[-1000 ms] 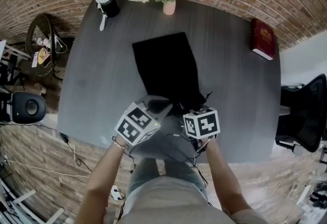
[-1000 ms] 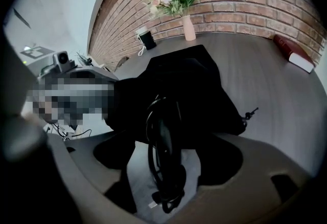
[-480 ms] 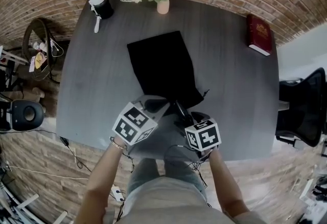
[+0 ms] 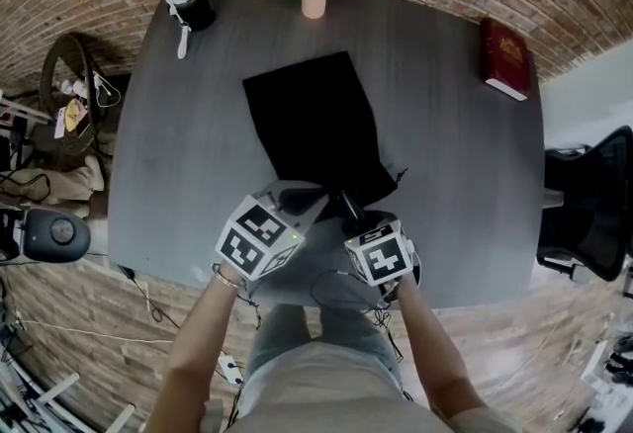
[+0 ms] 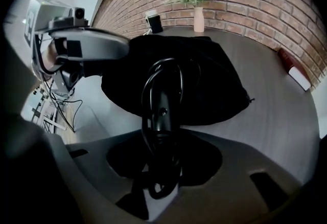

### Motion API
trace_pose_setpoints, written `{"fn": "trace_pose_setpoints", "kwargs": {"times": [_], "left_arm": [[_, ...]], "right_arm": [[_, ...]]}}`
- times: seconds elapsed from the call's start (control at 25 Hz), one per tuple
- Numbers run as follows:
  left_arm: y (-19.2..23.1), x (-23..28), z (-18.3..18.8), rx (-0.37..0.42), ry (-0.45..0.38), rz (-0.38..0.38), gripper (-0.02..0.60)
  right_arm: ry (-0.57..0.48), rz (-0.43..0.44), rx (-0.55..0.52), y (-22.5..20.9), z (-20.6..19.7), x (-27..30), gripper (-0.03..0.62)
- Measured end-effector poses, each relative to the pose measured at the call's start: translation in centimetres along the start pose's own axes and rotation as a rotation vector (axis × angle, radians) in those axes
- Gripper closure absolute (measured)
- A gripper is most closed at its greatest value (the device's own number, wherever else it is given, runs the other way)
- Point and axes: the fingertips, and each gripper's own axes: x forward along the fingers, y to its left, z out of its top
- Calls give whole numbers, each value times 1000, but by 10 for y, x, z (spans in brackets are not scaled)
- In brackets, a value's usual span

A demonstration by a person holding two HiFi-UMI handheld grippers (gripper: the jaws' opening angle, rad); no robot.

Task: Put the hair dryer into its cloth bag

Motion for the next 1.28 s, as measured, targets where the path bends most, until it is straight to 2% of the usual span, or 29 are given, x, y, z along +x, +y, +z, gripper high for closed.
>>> {"fn": "trace_pose_setpoints", "kwargs": {"times": [0.24,0.4,0.68,0.84,1.28], "left_arm": [[-1,1,-2,-6,1,-4,566],[-1,1,-2,-8,3,-6,566],[-3,-1,1,-1,-7,-8,566],[-5,-4,7,12,-20,-11,566],[-12,-8,22,66,-47,-33,566]], "right_arm": [[51,4,-34,-1,1,2,464],[-51,-30,-35,1,9,-5,493],[-214,4,17,8,21,-11,503],[-256,-9,6,7,29,-16,503],[-329,20,25,7,73,-13,502]]}}
